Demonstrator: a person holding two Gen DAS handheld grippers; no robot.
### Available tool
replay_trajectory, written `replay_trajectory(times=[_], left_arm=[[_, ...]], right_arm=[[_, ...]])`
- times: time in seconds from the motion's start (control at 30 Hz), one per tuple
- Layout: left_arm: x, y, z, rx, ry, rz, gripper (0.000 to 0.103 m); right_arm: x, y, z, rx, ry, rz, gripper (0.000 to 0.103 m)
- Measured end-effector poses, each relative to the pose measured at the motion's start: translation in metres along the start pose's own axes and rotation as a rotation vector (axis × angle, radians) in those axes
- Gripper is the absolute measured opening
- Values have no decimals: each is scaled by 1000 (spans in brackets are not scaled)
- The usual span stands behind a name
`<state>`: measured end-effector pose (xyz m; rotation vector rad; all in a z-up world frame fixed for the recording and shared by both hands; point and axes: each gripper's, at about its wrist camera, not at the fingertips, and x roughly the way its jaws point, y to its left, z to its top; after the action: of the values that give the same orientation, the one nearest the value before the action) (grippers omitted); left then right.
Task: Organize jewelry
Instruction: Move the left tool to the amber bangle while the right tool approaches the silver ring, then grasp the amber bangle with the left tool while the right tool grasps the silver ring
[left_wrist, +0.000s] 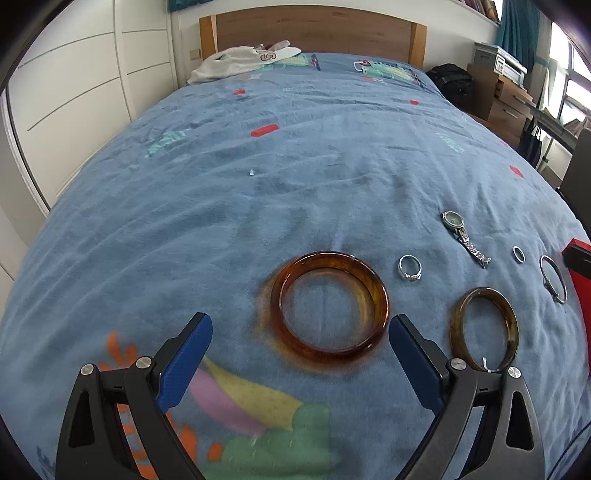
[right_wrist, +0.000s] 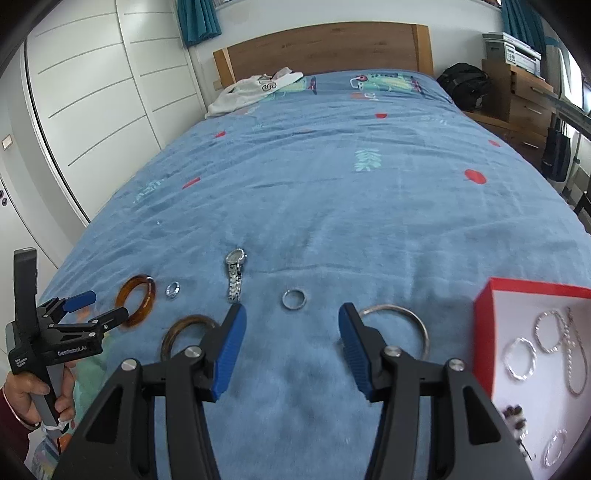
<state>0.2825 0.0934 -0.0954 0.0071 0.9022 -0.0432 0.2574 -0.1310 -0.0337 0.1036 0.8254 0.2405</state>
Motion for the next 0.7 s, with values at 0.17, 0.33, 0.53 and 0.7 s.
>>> replay_trajectory(times=[0.17, 0.33, 0.53, 0.7], left_arm=[[8, -4, 0, -3, 1, -25, 95], [18, -6, -1, -3, 11, -20, 95], [25, -6, -4, 2, 11, -30, 95], [29, -5, -6, -1, 3, -40, 92]], right_arm=[[25, 0, 5, 2, 33, 15, 51], [46, 2, 8, -4, 58, 24, 50], [65, 2, 7, -9, 87, 32, 50], [75, 1, 7, -19, 100, 26, 45]])
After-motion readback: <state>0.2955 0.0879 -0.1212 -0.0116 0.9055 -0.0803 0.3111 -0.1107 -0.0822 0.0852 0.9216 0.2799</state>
